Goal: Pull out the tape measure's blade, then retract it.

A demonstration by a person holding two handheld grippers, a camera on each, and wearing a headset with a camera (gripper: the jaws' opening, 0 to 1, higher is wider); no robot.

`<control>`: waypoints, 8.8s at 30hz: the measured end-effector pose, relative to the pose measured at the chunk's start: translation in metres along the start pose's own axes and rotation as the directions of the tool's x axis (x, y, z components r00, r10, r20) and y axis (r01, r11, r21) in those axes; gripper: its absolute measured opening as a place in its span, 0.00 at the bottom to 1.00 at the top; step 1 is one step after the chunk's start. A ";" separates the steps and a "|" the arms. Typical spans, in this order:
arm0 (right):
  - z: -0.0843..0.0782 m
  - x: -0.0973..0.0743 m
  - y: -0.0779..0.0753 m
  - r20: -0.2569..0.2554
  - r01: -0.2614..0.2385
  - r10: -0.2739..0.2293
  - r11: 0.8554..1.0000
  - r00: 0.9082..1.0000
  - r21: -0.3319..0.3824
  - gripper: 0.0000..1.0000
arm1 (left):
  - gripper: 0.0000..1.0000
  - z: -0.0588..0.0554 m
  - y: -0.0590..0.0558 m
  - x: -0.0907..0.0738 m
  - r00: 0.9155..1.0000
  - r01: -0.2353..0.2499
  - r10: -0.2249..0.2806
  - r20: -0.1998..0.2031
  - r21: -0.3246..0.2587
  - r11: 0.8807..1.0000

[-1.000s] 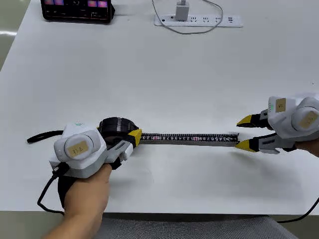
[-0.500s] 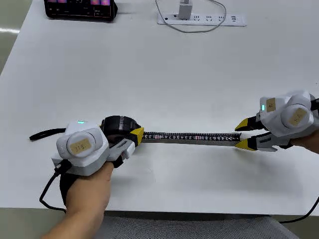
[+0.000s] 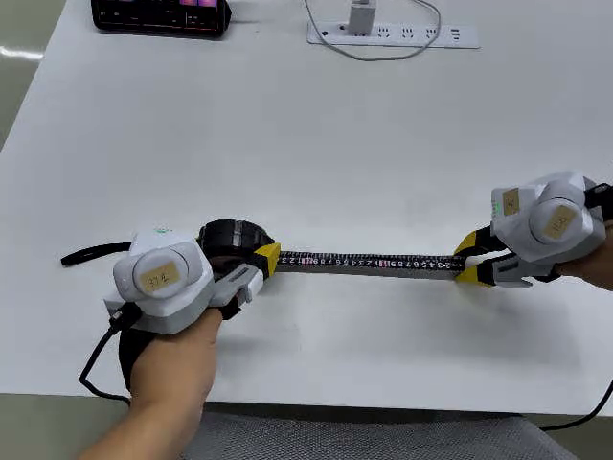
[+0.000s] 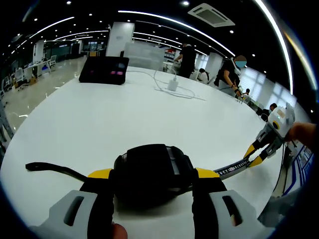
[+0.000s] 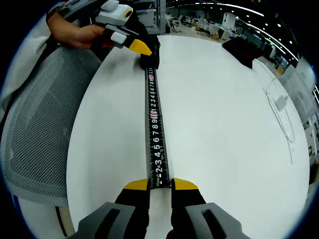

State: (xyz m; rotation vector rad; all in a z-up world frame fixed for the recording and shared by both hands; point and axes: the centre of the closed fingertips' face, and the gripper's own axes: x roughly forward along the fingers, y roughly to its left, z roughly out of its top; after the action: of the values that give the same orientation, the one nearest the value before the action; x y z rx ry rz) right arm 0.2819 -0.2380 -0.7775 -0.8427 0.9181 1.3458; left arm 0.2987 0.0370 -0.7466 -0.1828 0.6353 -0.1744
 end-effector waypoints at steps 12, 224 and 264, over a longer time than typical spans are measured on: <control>-0.001 0.000 0.001 -0.019 0.013 -0.014 1.000 1.000 -0.013 0.11 | 0.59 0.000 0.001 0.001 1.000 -0.006 0.006 -0.008 -0.006 1.000; 0.173 0.074 0.010 0.208 -0.139 0.139 0.990 0.968 -0.014 0.10 | 0.56 0.000 0.004 -0.002 0.998 0.059 -0.062 -0.033 -0.094 0.994; 0.207 0.095 0.015 0.277 -0.156 0.158 0.987 0.948 -0.030 0.10 | 0.56 -0.002 0.004 -0.002 0.997 0.055 -0.059 -0.042 -0.079 0.995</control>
State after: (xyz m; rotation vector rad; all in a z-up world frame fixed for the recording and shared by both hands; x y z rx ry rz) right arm 0.2797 -0.0100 -0.7775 -0.5751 0.7702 1.5619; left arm 0.2966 0.0406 -0.7480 -0.2725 0.6813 -0.2096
